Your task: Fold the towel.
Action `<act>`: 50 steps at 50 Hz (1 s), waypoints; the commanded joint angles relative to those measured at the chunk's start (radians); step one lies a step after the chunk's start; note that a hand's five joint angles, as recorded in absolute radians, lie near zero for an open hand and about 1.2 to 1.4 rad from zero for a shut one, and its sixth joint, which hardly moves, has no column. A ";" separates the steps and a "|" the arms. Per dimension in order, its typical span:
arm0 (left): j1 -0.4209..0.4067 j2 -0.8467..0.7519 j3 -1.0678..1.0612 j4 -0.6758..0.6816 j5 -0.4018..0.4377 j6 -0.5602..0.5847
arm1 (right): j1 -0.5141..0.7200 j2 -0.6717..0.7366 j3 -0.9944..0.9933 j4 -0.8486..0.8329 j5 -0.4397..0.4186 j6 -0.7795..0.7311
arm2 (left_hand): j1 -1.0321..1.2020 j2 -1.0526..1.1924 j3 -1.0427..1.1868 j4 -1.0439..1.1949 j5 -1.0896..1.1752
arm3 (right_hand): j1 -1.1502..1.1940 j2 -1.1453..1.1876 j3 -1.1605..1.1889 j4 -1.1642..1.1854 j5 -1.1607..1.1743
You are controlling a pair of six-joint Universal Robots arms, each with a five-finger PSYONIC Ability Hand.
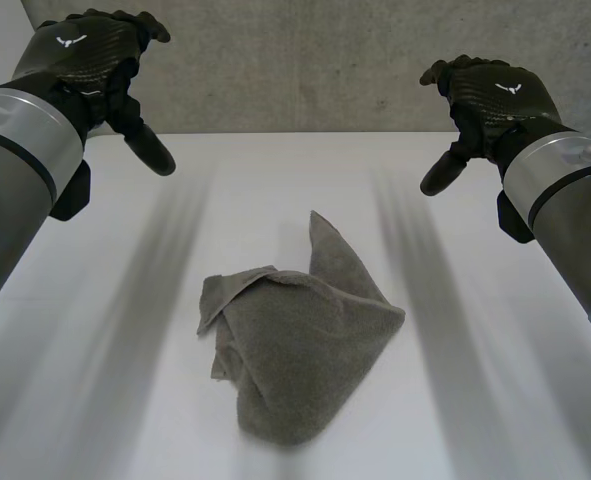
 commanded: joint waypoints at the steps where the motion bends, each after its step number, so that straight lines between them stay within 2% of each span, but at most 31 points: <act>1: -0.005 -0.002 -0.001 0.001 0.004 -0.003 | -0.009 -0.002 0.000 -0.005 0.002 -0.014 | -0.075 -0.065 -0.060 -0.081 -0.208 | -0.056 -0.073 -0.070 -0.082 -0.056; 5: -0.007 -0.004 -0.001 -0.001 0.005 -0.004 | -0.018 -0.012 -0.006 -0.027 0.020 -0.019 | -0.075 -0.065 -0.060 -0.081 -0.208 | -0.056 -0.073 -0.070 -0.082 -0.056; 25: -0.010 -0.024 -0.016 0.004 0.014 -0.004 | -0.034 -0.022 -0.014 -0.030 0.006 -0.056 | -0.069 -0.060 -0.054 -0.076 -0.202 | -0.056 -0.073 -0.070 -0.082 -0.056; 30: -0.030 -0.047 -0.019 0.006 0.034 -0.006 | -0.032 -0.022 -0.028 -0.031 -0.020 -0.065 | 0.016 0.026 0.031 0.010 -0.117 | -0.056 -0.073 -0.070 -0.082 -0.056; 32: -0.047 -0.090 -0.019 0.003 0.066 -0.004 | -0.031 -0.005 -0.038 -0.018 -0.081 -0.104 | 0.022 0.031 0.037 0.015 -0.111 | -0.056 -0.073 -0.070 -0.082 -0.056; 33: -0.047 -0.090 -0.019 0.003 0.067 -0.004 | -0.031 -0.005 -0.039 -0.017 -0.081 -0.105 | 0.022 0.031 0.037 0.015 -0.111 | -0.056 -0.073 -0.070 -0.082 -0.056; 35: -0.059 -0.142 -0.021 -0.001 0.102 -0.003 | -0.029 0.032 -0.034 -0.008 -0.158 -0.178 | 0.019 0.029 0.034 0.013 -0.114 | -0.056 -0.073 -0.070 -0.082 -0.056; 38: -0.068 -0.171 -0.024 -0.002 0.117 -0.001 | -0.025 0.093 -0.038 0.039 -0.204 -0.252 | 0.019 0.029 0.034 0.013 -0.114 | -0.056 -0.073 -0.070 -0.082 -0.056; 41: -0.083 -0.231 -0.030 -0.001 0.129 0.002 | -0.017 0.127 -0.045 0.078 -0.210 -0.278 | 0.019 0.029 0.034 0.013 -0.114 | -0.056 -0.073 -0.070 -0.082 -0.056; 46: -0.093 -0.344 -0.029 0.003 0.129 0.035 | -0.015 0.271 -0.075 0.203 -0.219 -0.312 | 0.034 0.043 0.049 0.027 -0.100 | -0.056 -0.073 -0.070 -0.082 -0.056; 50: -0.094 -0.401 -0.030 0.006 0.131 0.062 | -0.014 0.342 -0.075 0.226 -0.221 -0.312 | 0.060 0.070 0.075 0.054 -0.073 | -0.056 -0.073 -0.070 -0.082 -0.056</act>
